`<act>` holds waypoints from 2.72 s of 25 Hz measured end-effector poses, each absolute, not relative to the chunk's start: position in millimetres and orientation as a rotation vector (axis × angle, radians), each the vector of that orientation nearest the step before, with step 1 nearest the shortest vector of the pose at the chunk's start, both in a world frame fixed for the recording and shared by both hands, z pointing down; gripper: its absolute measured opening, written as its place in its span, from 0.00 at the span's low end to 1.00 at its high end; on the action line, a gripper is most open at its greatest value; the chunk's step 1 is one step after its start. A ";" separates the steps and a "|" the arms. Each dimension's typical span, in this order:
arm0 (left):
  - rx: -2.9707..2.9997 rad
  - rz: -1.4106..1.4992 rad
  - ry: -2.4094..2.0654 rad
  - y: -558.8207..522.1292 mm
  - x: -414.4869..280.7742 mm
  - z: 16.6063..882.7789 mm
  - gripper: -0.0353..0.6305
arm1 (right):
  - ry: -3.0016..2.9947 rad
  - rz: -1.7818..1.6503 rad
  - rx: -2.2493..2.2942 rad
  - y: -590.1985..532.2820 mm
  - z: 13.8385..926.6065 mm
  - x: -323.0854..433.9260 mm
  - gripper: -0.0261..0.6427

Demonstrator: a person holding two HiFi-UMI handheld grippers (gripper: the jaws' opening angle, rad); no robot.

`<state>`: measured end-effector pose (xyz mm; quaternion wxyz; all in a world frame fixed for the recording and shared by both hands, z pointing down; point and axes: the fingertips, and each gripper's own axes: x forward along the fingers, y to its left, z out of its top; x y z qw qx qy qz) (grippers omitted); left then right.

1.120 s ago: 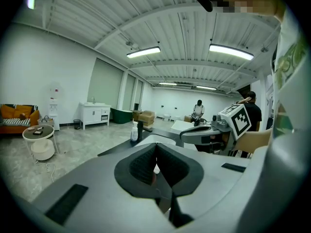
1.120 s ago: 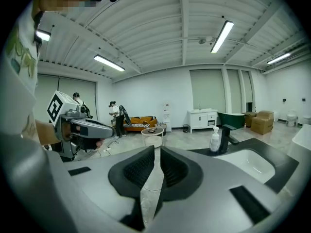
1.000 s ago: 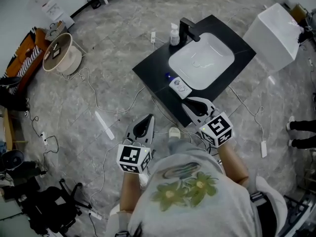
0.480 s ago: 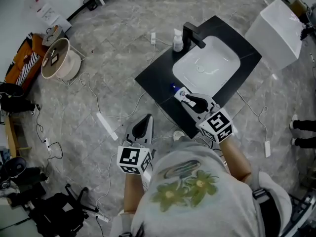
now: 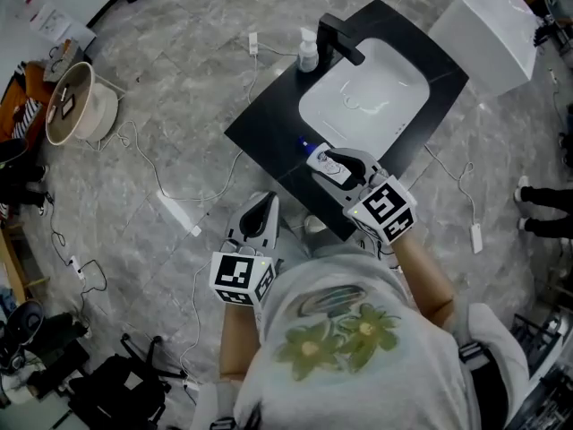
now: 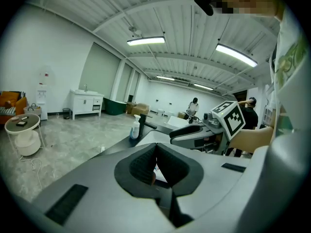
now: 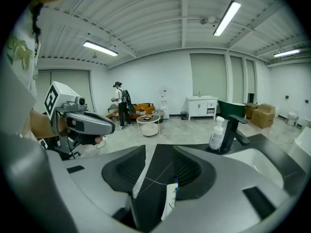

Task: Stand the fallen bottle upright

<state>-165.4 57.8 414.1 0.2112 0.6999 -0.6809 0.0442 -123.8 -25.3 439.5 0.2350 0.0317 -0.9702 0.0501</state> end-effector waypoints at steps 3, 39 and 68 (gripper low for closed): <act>1.985 0.154 -1.801 41.2 -176.6 427.5 0.08 | -2.635 0.175 0.151 -36.3 452.4 -134.4 0.27; 2.200 0.380 -1.302 -97.3 -246.3 503.8 0.08 | -2.248 0.196 0.253 -111.6 585.6 -214.5 0.30; 2.278 0.497 -1.093 -118.1 -268.6 539.7 0.08 | -1.991 0.113 0.282 -123.6 665.0 -217.6 0.30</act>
